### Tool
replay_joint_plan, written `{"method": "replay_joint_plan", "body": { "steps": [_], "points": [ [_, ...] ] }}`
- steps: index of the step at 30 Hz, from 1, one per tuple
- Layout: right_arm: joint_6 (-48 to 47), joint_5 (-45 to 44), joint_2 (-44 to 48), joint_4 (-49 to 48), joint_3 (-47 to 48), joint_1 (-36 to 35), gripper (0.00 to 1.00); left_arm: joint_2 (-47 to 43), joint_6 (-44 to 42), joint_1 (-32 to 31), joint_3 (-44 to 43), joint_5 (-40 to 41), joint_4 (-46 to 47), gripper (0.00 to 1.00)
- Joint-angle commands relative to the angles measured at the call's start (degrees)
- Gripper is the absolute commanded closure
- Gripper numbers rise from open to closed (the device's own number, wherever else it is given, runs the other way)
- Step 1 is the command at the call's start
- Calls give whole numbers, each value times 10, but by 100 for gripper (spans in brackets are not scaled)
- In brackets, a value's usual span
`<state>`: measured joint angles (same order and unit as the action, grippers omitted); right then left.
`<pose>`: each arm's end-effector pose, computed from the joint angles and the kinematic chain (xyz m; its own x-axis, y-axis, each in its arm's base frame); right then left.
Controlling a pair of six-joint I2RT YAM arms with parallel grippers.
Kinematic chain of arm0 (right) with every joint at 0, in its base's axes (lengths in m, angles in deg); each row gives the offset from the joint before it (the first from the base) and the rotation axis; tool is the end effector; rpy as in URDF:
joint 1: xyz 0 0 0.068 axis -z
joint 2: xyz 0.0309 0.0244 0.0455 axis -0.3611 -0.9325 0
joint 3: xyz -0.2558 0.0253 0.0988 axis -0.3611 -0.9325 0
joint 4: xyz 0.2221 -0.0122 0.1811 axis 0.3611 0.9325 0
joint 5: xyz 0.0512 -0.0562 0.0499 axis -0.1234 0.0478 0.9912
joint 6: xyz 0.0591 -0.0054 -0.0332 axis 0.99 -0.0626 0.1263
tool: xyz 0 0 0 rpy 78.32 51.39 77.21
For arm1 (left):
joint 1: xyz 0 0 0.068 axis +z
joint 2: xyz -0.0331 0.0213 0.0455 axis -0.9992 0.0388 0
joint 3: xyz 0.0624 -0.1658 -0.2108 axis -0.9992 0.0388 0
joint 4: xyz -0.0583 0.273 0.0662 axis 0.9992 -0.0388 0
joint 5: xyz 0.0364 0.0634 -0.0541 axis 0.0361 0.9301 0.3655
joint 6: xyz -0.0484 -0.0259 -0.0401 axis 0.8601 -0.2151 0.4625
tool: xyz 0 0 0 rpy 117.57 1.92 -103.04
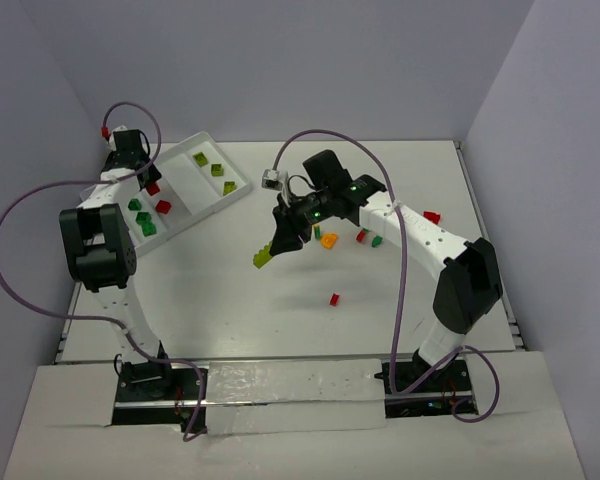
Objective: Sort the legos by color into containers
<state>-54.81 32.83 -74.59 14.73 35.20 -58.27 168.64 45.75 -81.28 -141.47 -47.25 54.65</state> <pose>0.2960 0.2765 0.3051 -0.3581 -0.4716 -0.8058 -0.9269 0.0754 0.3678 0.5007 0.0693 0.2041 -0.4872 -0.4477 -0.7498 -0.5160 0.8403 -0.1664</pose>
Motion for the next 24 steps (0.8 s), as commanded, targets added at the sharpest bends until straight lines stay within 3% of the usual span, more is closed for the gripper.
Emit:
{"method": "replay_joint_plan", "body": {
  "steps": [1,18,24],
  "points": [
    [-9,6,8,-5,3,9,100,22,-22,1,-60,24,53,100],
    [-3,1,-5,-11,18,16,100,140,-21,3,-199,41,-22,82],
    [2,-4,-10,-11,32,16,100,146,-29,4,-211,36,-38,52]
  ]
}}
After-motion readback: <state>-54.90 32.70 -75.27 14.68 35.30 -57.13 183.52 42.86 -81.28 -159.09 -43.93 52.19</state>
